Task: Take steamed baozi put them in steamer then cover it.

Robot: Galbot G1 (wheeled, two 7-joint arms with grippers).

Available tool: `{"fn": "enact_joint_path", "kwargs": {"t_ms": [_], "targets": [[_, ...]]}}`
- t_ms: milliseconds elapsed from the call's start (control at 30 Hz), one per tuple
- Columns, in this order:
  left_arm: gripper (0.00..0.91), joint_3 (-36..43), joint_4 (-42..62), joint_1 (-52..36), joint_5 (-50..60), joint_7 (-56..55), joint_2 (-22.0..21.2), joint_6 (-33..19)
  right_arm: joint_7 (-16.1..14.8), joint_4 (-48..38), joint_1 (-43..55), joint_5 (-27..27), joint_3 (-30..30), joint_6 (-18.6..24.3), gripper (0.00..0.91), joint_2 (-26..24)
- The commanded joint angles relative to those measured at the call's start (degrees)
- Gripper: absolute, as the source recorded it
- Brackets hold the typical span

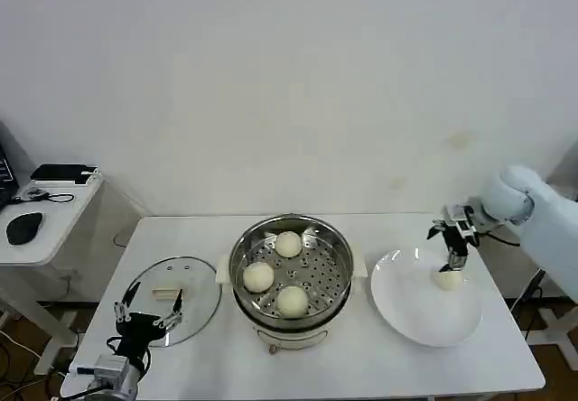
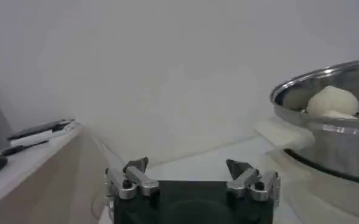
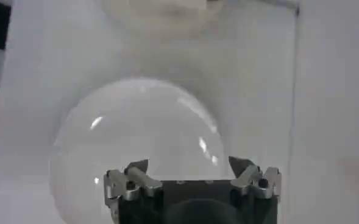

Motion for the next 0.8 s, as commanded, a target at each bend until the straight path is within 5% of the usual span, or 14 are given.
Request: {"fn": "enact_joint_path", "kwargs": {"t_ms": [33,800], "targets": [[0.907,0.05,0.24,-0.05,-0.55,0.02,0.2,0.03,2.25,-7.31,-4.83,-10.87,3.01,2.43,0.907,3.46],[0.907,-0.41,3.38,-1.26,-0.46,0.58,1.01,0.0,3.19,-14.19,-6.37,-18.68,4.17,6.81,0.907,9.38]]}}
